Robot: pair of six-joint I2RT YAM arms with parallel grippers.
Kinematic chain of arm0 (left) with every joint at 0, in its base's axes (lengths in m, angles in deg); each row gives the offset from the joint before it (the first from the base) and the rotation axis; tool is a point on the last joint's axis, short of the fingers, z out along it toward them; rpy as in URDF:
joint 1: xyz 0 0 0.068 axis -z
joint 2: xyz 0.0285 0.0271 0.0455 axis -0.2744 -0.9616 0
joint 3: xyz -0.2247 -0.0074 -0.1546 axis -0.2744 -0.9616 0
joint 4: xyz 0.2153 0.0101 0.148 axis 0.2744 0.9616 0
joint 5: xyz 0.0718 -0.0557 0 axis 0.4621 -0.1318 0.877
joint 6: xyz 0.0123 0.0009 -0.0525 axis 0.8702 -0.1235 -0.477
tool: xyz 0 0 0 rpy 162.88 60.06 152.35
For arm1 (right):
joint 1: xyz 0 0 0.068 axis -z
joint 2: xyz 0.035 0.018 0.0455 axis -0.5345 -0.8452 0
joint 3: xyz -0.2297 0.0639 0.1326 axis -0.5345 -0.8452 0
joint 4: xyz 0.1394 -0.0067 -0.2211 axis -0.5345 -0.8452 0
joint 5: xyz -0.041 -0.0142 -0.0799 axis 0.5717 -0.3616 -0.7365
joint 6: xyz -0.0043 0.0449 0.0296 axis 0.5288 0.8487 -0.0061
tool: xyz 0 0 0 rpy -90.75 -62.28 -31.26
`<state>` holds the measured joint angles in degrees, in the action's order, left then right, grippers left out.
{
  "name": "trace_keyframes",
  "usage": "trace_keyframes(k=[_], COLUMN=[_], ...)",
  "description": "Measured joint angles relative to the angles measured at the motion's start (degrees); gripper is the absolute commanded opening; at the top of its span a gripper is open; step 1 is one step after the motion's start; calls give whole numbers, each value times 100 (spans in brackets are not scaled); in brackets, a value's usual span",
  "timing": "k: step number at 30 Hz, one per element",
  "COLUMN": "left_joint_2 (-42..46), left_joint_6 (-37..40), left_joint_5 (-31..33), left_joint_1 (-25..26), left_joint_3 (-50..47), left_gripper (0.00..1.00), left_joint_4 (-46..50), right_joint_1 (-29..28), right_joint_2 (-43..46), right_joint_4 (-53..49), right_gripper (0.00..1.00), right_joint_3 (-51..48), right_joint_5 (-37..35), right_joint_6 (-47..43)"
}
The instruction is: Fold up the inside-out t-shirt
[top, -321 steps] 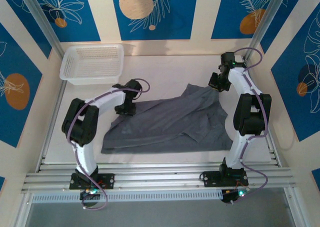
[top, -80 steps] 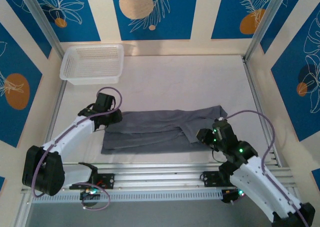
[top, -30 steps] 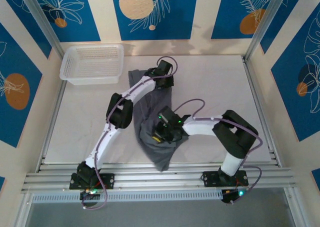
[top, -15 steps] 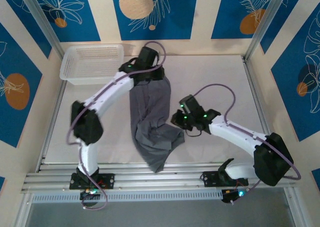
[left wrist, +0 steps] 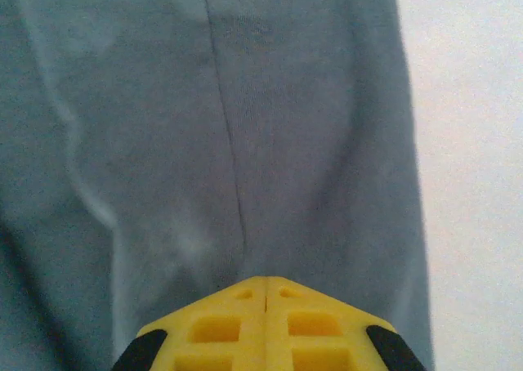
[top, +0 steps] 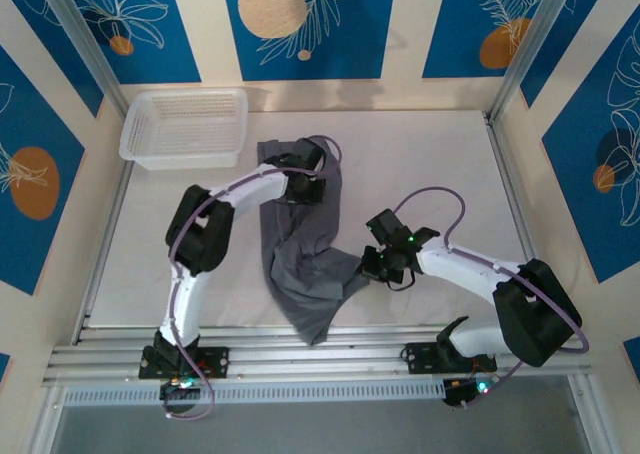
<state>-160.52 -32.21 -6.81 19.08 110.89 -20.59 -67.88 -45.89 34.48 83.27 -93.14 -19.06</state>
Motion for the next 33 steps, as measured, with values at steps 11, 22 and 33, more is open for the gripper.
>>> trace_keyframes(k=[11, 22, 33], left_joint_2=[-1633, -3530, -3604], left_joint_6=[-11, -732, -1167], left_joint_5=[361, -245, -1008], left_joint_1=[-35, -479, -623], left_joint_3=[2135, 5276, 5294], left_gripper=[0, 0, 24], left_joint_4=[160, 385, -90], right_joint_1=[-455, -960, -1832], right_joint_2=[-273, -557, -835], right_joint_4=[350, 866, 1191], right_gripper=[2, 3, 21], right_joint_3=[-94, -227, 70], right_joint_5=[-81, -57, 708], right_joint_6=[664, 2234, 2079])
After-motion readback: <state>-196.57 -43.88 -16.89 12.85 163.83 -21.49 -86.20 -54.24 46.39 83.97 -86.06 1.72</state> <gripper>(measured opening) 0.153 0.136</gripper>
